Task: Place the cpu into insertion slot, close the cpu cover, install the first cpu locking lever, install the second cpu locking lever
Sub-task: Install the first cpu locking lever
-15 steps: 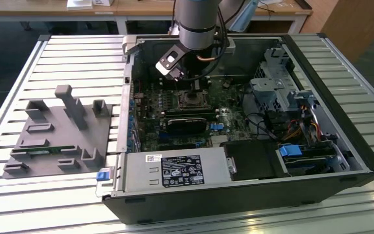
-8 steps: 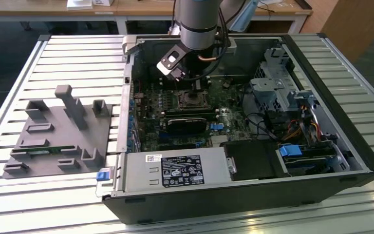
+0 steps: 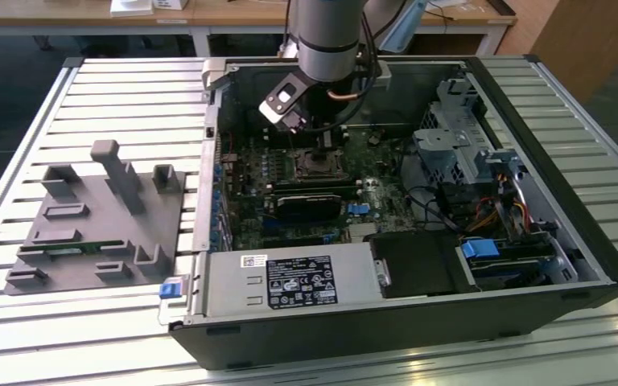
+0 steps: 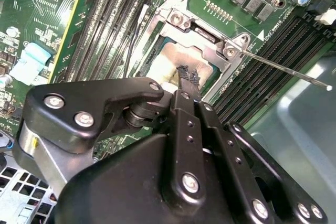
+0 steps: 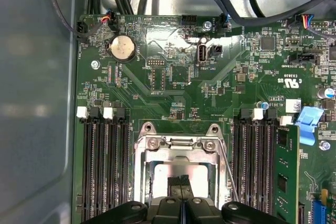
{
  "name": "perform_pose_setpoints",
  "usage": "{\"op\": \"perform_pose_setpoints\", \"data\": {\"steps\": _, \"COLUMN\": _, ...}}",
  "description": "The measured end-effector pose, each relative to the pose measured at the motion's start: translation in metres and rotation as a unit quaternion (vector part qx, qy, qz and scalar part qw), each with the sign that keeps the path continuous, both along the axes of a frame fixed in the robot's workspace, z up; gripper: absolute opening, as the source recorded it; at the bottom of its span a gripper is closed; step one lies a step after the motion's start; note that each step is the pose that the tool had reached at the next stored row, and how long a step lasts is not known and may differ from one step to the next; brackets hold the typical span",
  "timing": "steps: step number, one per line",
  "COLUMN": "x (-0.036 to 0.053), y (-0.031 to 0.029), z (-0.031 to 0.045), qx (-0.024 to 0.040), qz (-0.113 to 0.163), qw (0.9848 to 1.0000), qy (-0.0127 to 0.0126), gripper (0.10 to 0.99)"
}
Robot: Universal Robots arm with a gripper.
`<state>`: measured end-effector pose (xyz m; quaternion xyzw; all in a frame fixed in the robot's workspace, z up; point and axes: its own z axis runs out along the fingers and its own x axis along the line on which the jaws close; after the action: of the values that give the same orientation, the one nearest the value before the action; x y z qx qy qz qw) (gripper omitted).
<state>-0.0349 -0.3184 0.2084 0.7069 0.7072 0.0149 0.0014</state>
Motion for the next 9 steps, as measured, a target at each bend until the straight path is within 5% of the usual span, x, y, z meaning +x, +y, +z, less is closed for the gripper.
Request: {"op": "perform_pose_setpoints", "data": {"steps": 9, "x": 0.0000, "y": 0.0000, "z": 0.0040, "qx": 0.0000, "qz": 0.000, "qw": 1.0000, "qy": 0.0000, "gripper": 0.106}}
